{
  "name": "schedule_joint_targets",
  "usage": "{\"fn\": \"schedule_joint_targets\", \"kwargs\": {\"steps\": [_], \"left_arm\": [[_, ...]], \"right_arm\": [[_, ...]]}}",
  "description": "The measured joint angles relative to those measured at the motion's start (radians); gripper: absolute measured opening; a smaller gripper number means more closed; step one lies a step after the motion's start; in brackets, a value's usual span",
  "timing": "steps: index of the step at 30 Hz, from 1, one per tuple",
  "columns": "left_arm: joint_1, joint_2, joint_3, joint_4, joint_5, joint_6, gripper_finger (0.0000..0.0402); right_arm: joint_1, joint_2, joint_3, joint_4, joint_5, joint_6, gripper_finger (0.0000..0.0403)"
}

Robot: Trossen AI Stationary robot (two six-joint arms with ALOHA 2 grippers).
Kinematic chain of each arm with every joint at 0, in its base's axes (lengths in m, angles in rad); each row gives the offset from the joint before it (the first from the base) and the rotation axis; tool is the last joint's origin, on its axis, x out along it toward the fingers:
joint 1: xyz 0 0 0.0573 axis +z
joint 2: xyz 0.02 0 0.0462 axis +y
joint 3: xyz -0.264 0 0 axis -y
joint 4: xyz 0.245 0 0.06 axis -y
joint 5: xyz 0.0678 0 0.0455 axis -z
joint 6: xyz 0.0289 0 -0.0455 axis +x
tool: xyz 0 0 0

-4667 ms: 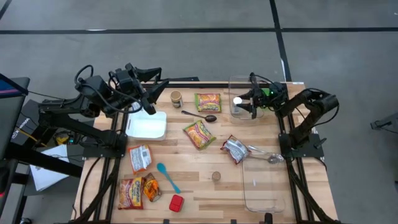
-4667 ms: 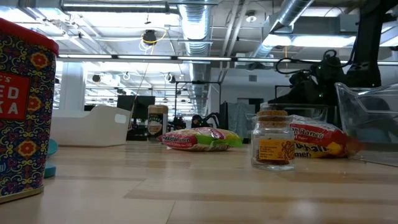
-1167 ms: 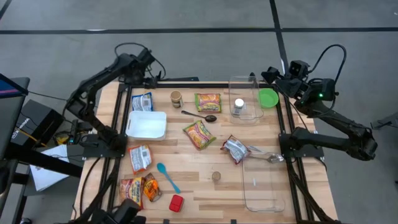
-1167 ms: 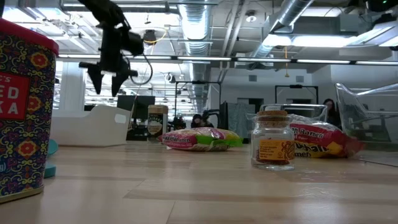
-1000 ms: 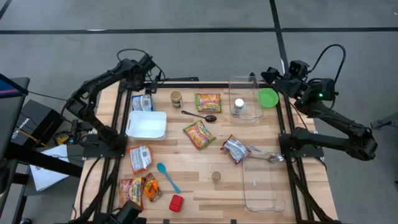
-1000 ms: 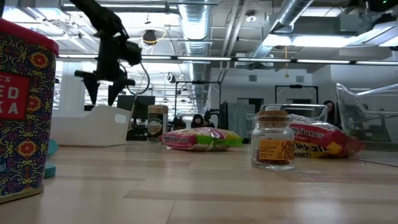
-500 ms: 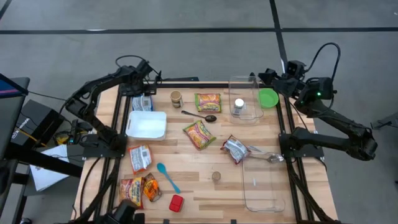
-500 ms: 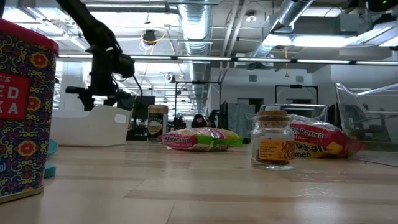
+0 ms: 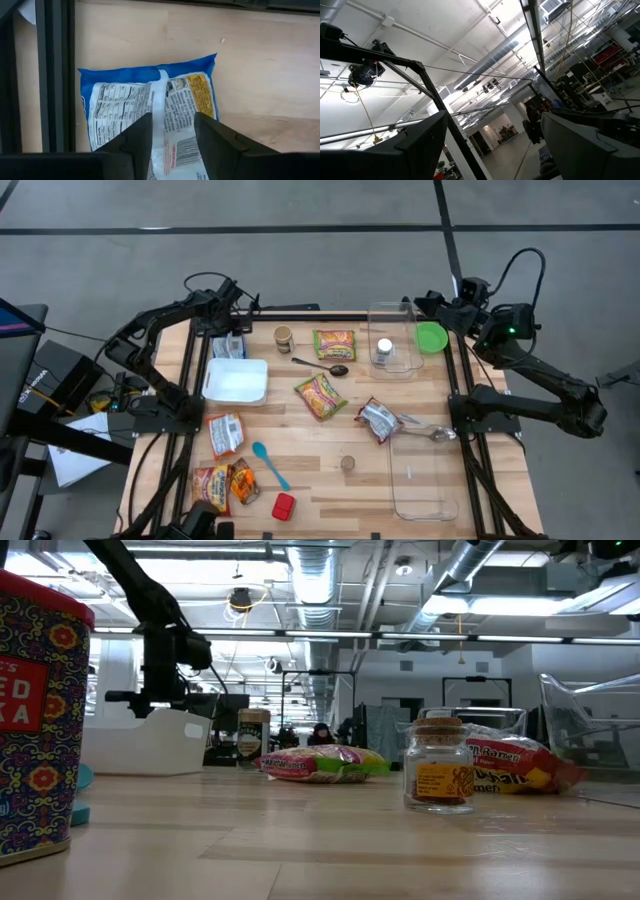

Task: Pick & Place Food Item
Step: Put the blue noodle pack into the bottom transparent bin

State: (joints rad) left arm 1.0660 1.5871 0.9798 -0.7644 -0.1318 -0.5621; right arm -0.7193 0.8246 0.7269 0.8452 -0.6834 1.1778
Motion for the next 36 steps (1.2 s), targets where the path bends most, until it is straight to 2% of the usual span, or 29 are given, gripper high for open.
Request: {"fn": "schedule_joint_targets", "kwargs": {"steps": [18, 29, 36], "left_arm": [[-0.018, 0.0, 0.0, -0.031, -0.029, -0.027, 0.0092], [-0.052, 0.0, 0.0, -0.076, -0.095, -0.028, 0.009], [-0.051, 0.0, 0.001, -0.078, -0.078, -0.049, 0.0106]], "right_arm": [[0.0, 0.0, 0.0, 0.0, 0.0, -0.008, 0.0315], [0.0, 0.0, 0.0, 0.0, -0.014, -0.01, 0.0315], [0.0, 0.0, 0.0, -0.001, -0.028, -0.011, 0.0315]]}}
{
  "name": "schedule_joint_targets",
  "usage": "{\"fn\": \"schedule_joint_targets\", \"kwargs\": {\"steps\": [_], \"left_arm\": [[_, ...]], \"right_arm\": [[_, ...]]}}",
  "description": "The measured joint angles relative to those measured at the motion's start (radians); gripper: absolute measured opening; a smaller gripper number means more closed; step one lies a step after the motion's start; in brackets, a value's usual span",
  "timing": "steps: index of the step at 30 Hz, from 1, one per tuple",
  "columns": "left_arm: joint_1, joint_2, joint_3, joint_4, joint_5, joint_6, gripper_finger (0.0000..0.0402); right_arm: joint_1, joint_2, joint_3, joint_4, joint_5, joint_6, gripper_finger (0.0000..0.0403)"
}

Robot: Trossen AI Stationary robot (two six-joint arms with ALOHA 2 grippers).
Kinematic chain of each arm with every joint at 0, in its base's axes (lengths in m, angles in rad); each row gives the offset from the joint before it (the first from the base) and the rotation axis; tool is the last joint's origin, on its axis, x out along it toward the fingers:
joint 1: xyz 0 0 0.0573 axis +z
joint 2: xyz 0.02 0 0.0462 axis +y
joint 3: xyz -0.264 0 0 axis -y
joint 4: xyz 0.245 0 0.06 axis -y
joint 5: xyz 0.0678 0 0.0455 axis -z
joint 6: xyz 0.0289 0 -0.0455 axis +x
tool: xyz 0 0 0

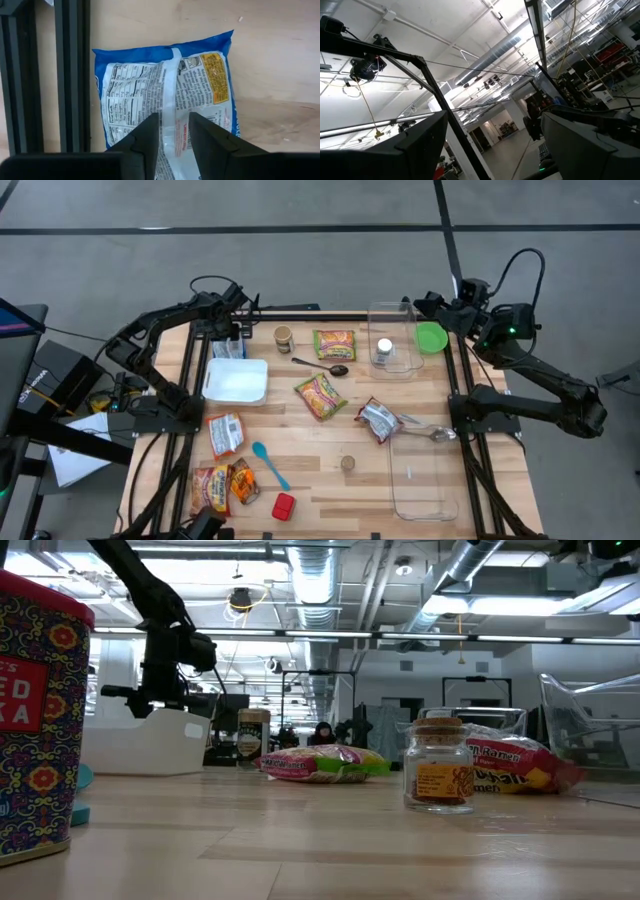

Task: Pick & Place Food Item
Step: Put the blue noodle pack into the bottom transparent bin

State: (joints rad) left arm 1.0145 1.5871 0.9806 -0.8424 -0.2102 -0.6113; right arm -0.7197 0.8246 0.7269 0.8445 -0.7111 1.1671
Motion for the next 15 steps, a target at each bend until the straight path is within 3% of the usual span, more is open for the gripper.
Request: {"fn": "schedule_joint_targets", "kwargs": {"steps": [7, 15], "left_arm": [[0.0, 0.0, 0.0, -0.007, 0.004, 0.0, 0.0133], [0.0, 0.0, -0.002, 0.006, 0.04, 0.002, 0.0125]], "right_arm": [[0.0, 0.0, 0.0, 0.0, -0.024, 0.004, 0.0315], [0.0, 0.0, 0.0, 0.0, -0.024, 0.011, 0.0315]]}}
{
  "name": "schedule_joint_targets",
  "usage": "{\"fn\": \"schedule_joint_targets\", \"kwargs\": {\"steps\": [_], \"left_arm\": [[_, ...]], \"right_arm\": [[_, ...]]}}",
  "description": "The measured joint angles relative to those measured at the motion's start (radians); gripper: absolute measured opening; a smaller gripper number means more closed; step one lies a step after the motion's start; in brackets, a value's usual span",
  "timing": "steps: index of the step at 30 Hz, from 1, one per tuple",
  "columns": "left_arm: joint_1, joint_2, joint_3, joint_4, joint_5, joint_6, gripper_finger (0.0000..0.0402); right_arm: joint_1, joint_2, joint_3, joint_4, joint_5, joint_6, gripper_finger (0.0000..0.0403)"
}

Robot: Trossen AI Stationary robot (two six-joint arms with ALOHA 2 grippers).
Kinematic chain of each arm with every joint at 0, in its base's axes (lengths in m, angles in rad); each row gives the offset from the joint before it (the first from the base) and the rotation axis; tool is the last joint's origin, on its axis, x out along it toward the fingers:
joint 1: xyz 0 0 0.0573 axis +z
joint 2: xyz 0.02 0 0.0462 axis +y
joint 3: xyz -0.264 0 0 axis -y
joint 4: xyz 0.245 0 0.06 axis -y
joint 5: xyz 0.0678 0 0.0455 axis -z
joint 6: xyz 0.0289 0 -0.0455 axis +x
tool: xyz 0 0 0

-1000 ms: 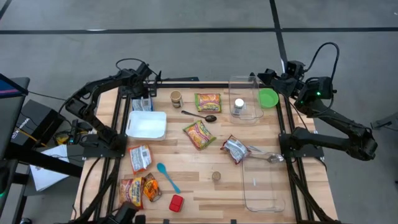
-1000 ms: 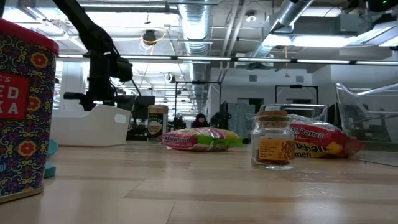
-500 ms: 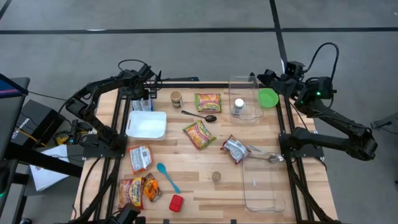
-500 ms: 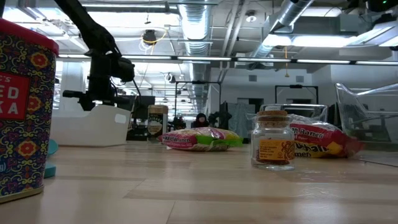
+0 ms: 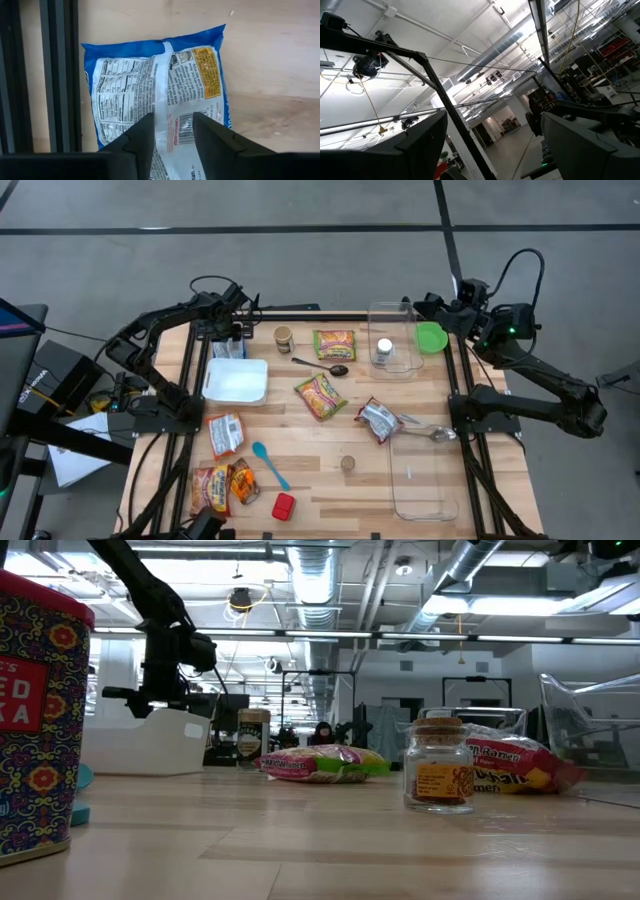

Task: Pick & Place Food Item
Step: Put the blue noodle pack into the bottom transparent bin

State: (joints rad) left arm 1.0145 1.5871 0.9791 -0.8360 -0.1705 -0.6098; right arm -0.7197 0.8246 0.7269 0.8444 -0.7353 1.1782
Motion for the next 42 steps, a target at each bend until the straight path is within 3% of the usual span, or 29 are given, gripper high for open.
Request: {"fn": "schedule_joint_targets", "kwargs": {"steps": [18, 22, 28, 35, 42], "left_arm": [[-0.016, -0.006, -0.065, 0.061, -0.024, -0.021, 0.0102], [-0.014, -0.052, -0.067, 0.09, -0.004, -0.026, 0.0101], [-0.005, -0.135, -0.065, 0.127, -0.059, -0.064, 0.0102], [-0.002, -0.09, -0.066, 0.157, -0.059, -0.21, 0.0102], [-0.016, -0.033, -0.04, 0.221, -0.006, -0.167, 0.0102]], "right_arm": [[0.0, 0.0, 0.0, 0.0, 0.0, 0.0, 0.0315], [0.0, 0.0, 0.0, -0.003, 0.0, 0.0, 0.0315], [0.0, 0.0, 0.0, -0.004, 0.0, 0.0, 0.0315], [-0.002, 0.0, 0.0, -0.008, 0.0, 0.0, 0.0315], [-0.002, 0.0, 0.0, -0.019, -0.001, 0.0, 0.0315]]}}
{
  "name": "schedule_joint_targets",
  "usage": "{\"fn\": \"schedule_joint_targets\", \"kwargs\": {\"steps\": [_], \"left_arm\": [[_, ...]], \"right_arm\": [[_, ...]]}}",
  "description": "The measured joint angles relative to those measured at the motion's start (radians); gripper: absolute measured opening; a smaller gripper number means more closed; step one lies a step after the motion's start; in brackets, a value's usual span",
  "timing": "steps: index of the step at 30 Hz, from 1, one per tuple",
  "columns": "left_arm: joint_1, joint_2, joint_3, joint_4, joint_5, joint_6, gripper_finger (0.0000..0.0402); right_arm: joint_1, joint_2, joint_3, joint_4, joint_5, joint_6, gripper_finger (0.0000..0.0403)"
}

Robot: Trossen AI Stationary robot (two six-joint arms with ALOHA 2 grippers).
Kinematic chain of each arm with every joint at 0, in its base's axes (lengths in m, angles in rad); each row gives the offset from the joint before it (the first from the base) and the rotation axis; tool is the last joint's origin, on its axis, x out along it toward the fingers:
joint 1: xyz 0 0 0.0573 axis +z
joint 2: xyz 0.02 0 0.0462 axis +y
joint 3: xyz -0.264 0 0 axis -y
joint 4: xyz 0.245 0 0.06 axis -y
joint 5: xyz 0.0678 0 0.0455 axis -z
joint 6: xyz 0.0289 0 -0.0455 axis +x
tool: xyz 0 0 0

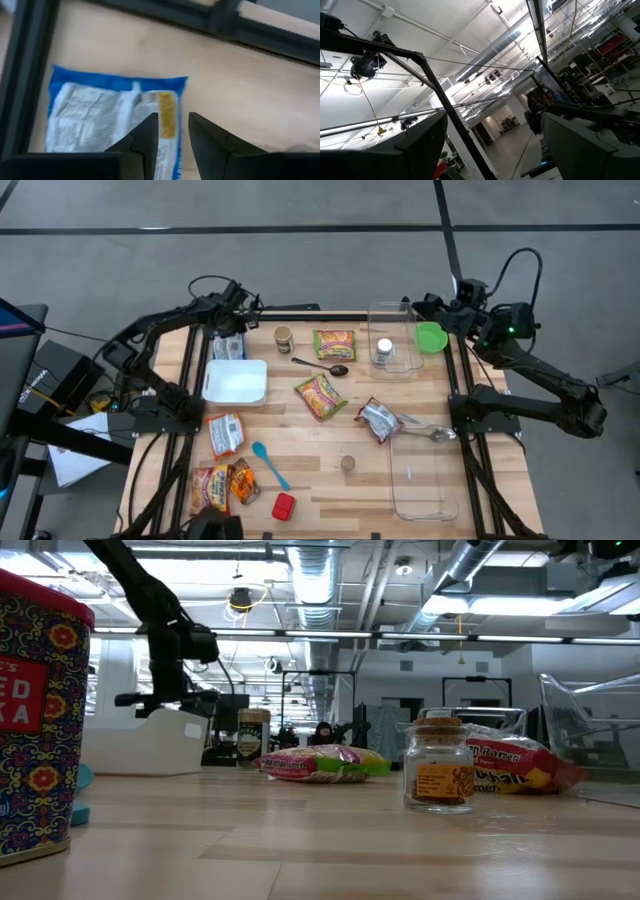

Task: Pick & Place Food Item
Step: Put the blue noodle pack into the bottom transparent bin

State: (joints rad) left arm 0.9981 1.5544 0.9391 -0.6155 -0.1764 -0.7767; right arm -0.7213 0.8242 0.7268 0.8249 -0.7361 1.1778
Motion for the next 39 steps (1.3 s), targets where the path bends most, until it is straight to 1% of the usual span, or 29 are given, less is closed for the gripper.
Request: {"fn": "schedule_joint_targets", "kwargs": {"steps": [3, 8, 10, 13, 18, 21, 26, 33, 39], "left_arm": [[0.0, 0.017, 0.047, 0.004, -0.005, 0.071, 0.0102], [-0.008, 0.072, 0.131, 0.0, -0.038, 0.23, 0.0102], [-0.012, 0.108, 0.175, -0.04, -0.043, 0.288, 0.0102], [-0.025, 0.169, 0.244, -0.094, -0.063, 0.33, 0.0102], [-0.033, 0.259, 0.318, -0.172, -0.085, 0.336, 0.0102], [-0.033, 0.297, 0.322, -0.196, -0.086, 0.351, 0.0102], [-0.032, 0.323, 0.323, -0.23, -0.109, 0.368, 0.0102], [-0.03, 0.325, 0.323, -0.25, -0.113, 0.379, 0.0102], [-0.018, 0.325, 0.322, -0.275, -0.097, 0.378, 0.0102]], "right_arm": [[0.0, 0.0, 0.0, -0.008, -0.004, 0.0, 0.0315], [0.0, 0.0, 0.0, -0.012, -0.005, 0.0, 0.0315], [0.0, 0.0, 0.0, -0.012, -0.008, 0.0, 0.0315], [0.0, 0.0, 0.0, -0.012, -0.01, 0.0, 0.0315], [0.0, 0.0, 0.0, -0.012, -0.01, 0.0, 0.0315], [0.0, 0.0, 0.0, -0.011, -0.01, 0.0, 0.0315], [0.0, 0.0, 0.0, -0.011, -0.01, 0.0, 0.0315], [0.0, 0.0, 0.0, -0.011, -0.009, 0.0, 0.0315], [0.0, 0.0, 0.0, -0.011, -0.011, 0.0, 0.0315]]}}
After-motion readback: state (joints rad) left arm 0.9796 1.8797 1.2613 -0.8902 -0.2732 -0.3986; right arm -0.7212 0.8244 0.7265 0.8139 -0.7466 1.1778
